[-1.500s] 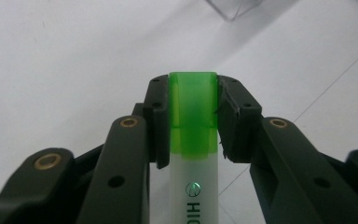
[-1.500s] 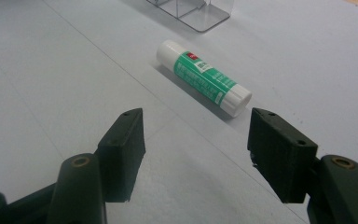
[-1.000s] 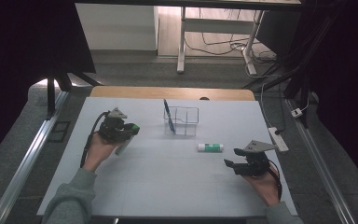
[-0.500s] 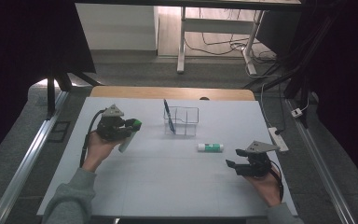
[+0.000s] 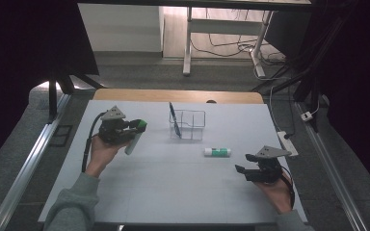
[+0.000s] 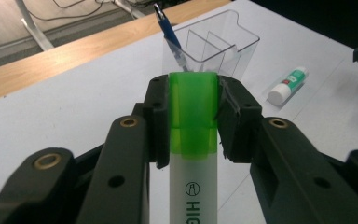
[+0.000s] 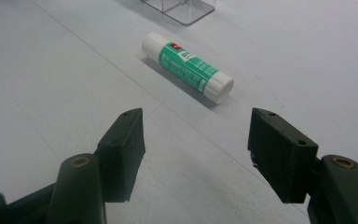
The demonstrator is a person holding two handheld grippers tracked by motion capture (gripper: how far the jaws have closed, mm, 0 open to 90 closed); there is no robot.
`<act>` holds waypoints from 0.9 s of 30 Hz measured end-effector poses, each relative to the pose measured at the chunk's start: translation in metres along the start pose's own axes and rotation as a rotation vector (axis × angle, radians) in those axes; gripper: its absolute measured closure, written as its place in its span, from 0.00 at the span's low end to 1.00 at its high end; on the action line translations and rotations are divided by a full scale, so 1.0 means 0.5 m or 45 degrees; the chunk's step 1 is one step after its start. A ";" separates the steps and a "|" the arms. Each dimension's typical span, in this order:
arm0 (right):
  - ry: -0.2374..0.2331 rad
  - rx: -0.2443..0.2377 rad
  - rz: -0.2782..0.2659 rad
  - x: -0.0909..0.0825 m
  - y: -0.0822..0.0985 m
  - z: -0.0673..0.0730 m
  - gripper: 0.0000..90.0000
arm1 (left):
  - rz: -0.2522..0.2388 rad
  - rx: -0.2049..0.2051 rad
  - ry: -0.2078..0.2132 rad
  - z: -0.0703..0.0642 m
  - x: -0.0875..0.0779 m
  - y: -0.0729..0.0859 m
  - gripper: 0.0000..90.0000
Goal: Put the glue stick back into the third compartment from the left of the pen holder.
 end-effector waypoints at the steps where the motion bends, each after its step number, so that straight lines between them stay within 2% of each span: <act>1: 0.000 0.001 0.000 0.000 0.000 0.000 0.40 | -0.006 -0.002 0.003 0.000 -0.001 -0.001 0.74; 15: 0.007 -0.002 0.011 0.000 0.003 -0.004 0.40 | -0.057 0.010 0.004 -0.008 -0.005 -0.008 0.74; 18: 0.008 -0.001 0.010 0.000 0.003 -0.004 0.40 | -0.084 0.031 0.002 -0.012 -0.008 -0.012 0.74; 27: 0.010 -0.005 0.023 0.001 0.006 -0.007 0.40 | -0.113 0.029 0.040 -0.026 -0.004 -0.024 0.74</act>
Point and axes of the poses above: each handheld gripper's, and its own axes: x roughly forward along the jaws, y roughly out of its underside, z roughly to its left, the point moved 5 cm from there along x, roughly forward along the jaws
